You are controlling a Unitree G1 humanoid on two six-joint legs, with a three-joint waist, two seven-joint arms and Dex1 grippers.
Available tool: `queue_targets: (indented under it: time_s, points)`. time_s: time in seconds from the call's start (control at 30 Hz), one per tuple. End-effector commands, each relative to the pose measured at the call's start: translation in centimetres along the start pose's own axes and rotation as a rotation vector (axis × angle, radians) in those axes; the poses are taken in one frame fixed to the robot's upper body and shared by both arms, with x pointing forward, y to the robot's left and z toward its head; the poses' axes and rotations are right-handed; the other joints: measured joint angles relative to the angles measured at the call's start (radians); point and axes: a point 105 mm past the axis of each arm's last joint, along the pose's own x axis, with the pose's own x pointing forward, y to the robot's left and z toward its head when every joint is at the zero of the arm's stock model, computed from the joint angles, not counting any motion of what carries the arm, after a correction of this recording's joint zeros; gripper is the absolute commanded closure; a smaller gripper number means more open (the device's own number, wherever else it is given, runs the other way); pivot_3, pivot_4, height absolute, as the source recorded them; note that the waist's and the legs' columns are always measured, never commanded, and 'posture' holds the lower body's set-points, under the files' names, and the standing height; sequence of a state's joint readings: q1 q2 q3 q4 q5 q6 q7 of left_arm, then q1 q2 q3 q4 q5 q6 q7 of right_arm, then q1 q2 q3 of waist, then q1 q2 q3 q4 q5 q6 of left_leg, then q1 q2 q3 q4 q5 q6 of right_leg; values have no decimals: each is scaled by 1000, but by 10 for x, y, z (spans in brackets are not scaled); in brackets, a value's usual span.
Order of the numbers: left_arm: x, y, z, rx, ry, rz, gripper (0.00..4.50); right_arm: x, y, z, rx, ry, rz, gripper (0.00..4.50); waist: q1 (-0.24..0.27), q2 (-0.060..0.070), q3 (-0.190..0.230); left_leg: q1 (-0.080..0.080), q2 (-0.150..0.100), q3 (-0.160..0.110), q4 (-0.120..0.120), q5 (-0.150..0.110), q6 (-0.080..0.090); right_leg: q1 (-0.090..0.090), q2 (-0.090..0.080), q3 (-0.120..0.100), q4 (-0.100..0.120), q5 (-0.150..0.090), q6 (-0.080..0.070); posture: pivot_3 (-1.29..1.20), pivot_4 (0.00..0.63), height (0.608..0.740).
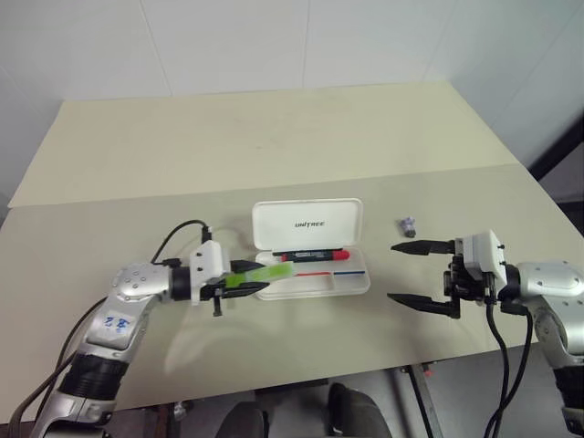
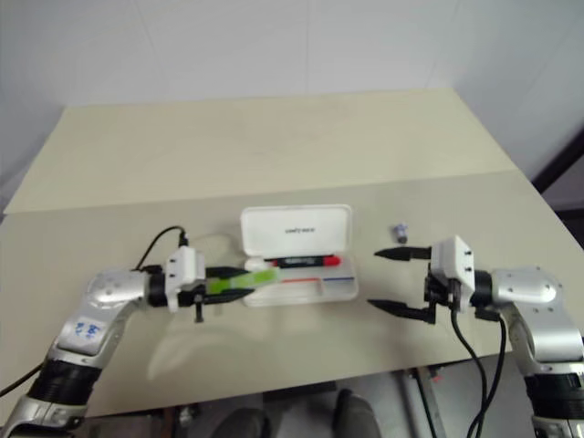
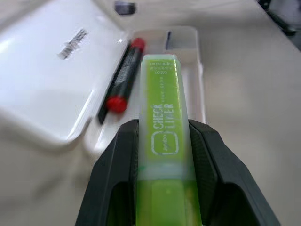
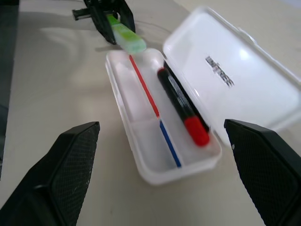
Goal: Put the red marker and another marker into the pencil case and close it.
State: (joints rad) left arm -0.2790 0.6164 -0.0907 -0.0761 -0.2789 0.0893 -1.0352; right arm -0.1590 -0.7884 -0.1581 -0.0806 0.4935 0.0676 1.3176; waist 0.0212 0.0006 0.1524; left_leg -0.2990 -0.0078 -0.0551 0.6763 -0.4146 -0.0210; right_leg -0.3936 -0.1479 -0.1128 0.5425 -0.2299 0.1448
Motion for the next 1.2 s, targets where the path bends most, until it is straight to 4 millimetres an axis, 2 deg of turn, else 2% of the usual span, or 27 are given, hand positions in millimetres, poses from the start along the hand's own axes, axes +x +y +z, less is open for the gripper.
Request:
queue_targets:
  time_s: [0.03,0.17,0.3,0.7,0.83,0.9,1.03,1.2]
  points:
    - [17,2,14,59,-18,1,3374,-8,3,12,-46,1,-49,0,3,0,0,0,0,0,0,0,0,0,0,0,0,0,0,0,150,740]
    - [36,3,14,84,-12,-18,3374,-10,7,14,-34,6,-86,0,7,0,0,-1,0,0,4,0,0,2,0,0,0,2,-1,0,150,740]
    - [46,1,16,101,-21,-51,3374,-11,10,14,-30,9,-104,0,6,-1,0,-1,0,0,5,0,0,2,0,1,-1,4,-1,0,150,740]
    - [54,-7,12,32,8,-112,3374,-7,15,15,-25,1,-142,0,7,-1,0,-1,0,1,5,0,1,2,0,1,-2,4,-1,0,150,740]
    - [54,-5,9,18,38,-109,2029,-6,14,15,-28,-3,-149,0,7,-1,0,-1,0,1,5,0,1,2,0,1,-2,4,-1,0,150,740]
    - [55,1,11,34,30,-75,1298,-5,14,15,-29,-6,-150,0,7,-1,0,-1,0,1,5,0,1,2,0,1,-2,4,-1,0,150,740]
    - [59,-1,18,25,5,-90,40,-1,15,15,-28,-12,-151,0,6,-1,0,-1,0,1,5,-1,1,2,0,1,-2,4,-1,0,150,740]
    - [58,-6,28,23,-42,-117,40,1,7,12,4,-8,-209,0,6,-1,0,-1,0,1,5,-1,1,2,0,1,-2,4,-1,0,150,740]
